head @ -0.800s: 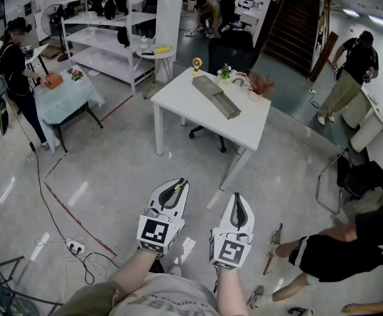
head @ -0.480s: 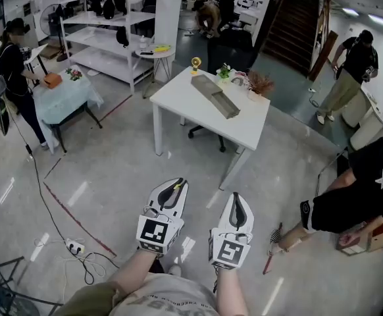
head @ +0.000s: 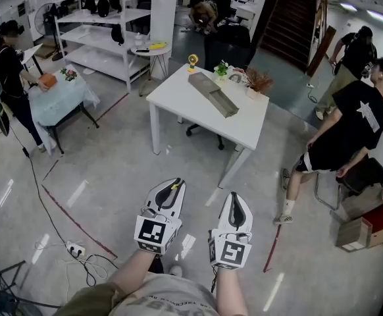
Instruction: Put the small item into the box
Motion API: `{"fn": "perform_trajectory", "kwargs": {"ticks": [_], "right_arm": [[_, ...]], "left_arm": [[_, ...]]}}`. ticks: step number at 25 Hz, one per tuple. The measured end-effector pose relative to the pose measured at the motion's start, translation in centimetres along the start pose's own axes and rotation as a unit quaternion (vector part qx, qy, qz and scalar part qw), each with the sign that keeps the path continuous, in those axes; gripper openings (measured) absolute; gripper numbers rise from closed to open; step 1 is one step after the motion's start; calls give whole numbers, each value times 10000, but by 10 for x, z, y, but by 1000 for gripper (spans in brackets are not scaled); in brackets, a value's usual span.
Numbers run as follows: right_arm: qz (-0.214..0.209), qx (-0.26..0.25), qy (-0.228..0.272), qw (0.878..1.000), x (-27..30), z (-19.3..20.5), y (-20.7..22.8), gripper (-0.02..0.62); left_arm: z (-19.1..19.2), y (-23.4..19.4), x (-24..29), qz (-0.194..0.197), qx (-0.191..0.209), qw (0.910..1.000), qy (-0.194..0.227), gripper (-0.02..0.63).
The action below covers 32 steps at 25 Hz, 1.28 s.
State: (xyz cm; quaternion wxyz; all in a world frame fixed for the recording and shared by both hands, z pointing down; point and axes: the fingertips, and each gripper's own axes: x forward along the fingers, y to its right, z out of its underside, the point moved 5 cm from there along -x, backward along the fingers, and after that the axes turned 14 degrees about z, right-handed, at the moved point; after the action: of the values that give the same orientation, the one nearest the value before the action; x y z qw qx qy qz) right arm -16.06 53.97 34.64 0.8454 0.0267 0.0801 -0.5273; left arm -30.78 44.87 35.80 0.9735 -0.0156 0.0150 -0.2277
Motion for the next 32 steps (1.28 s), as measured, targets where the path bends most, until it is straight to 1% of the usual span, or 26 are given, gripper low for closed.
{"fn": "perform_trajectory", "kwargs": {"ticks": [1,3,4,5,9,14,17,23,27,32], "right_arm": [[-29,38,-21,10000,4,1,-3,0],[-52,22,-85,9999,12,4,-8,122],[-56,4,-115,9999,18,6,-10,200],[-62,0,-142,9999,25,9,-11,235],[-53,-29,-236,9997,51,15,-25,236],[65,-157,-324,9993,82,19,-46,236],[192,-192,-380,9989,100,19,-56,236],[587,-40,-332,9977,130,24,-76,236],[778,-87,-379,9962,139,30,-88,236],[899,-91,-520,9945,146,39,-92,236]], "left_arm": [[0,-5,2,13,-19,10000,-6,41],[0,-15,7,46,-63,10000,-10,41],[-1,-20,10,63,-78,9999,-11,41],[-1,-26,15,80,-87,9999,-14,41],[-1,-55,29,156,-129,9998,-67,41],[-4,-95,46,319,-136,9993,-129,42],[-5,-118,58,440,-137,9988,-180,41],[-5,-155,81,831,-97,9962,-255,43],[1,-174,90,1046,-101,9940,-293,42],[8,-186,101,1179,-214,9921,-377,41]]}}
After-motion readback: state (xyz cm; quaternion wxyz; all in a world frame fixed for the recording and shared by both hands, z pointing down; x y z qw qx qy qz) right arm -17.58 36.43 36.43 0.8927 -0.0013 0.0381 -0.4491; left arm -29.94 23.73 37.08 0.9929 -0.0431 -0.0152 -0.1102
